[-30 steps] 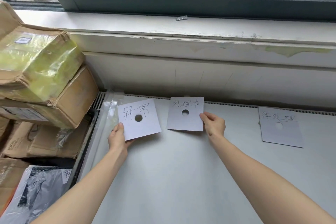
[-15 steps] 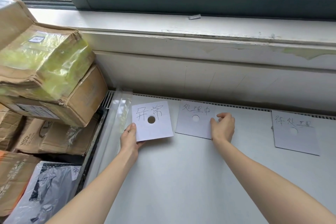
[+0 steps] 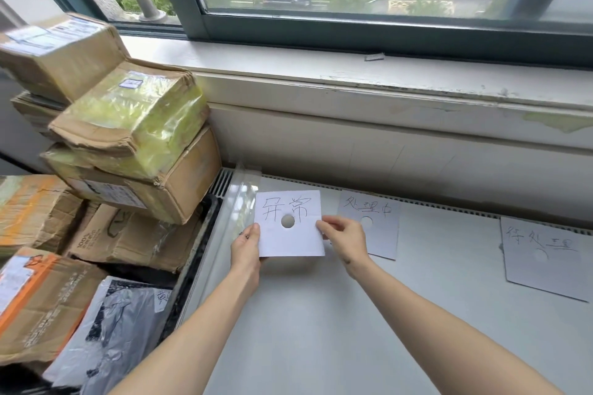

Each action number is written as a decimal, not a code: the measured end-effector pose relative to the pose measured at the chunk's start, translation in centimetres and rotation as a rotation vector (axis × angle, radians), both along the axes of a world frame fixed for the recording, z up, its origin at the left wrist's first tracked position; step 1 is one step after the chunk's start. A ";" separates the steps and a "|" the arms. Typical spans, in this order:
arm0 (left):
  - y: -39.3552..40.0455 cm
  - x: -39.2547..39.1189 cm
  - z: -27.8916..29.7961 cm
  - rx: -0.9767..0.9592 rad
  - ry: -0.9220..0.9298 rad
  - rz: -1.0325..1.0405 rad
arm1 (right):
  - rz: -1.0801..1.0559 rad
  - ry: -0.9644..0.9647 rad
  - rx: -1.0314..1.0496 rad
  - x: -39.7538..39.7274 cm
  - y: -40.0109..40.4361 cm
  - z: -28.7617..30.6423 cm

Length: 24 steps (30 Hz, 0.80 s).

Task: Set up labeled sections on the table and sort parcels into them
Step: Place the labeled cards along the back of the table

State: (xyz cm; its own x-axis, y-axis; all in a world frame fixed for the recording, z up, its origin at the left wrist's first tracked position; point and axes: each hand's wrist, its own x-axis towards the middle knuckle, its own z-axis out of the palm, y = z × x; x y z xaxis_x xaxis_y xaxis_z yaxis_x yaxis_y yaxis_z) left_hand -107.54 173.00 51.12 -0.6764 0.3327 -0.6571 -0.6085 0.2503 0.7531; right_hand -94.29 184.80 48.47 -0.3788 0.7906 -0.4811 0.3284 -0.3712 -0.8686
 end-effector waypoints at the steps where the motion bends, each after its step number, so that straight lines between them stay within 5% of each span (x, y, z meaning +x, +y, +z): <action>1: -0.2 -0.2 0.0 -0.002 -0.004 -0.024 | 0.023 -0.004 -0.011 -0.3 -0.3 -0.1; 4: -0.7 -1.1 0.1 -0.024 0.089 -0.111 | -0.013 0.014 -0.044 -1.4 -1.4 -0.6; 10: -3.6 -4.9 1.4 -0.480 0.858 -0.240 | -0.204 0.042 -0.076 -3.2 -2.3 -0.7; 14: -6.5 -8.2 -0.9 -0.777 0.738 -0.539 | -0.268 -0.003 -0.036 -4.1 -3.1 -1.1; 17: -8.7 -8.8 -2.4 -0.811 0.648 -0.729 | -0.271 -0.035 -0.004 -4.8 -4.2 -1.5; 24: -9.0 -8.2 -2.7 -0.686 0.653 -0.671 | -0.327 -0.098 0.037 -5.9 -5.7 -3.0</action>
State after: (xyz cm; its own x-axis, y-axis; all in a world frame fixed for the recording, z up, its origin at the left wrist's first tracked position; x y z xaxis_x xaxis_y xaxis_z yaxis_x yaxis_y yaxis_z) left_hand -115.77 164.00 48.41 -0.7760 0.4621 -0.4294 0.2558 0.8527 0.4554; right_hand -100.23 179.10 45.48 -0.0560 0.8802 -0.4713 0.2796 -0.4393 -0.8537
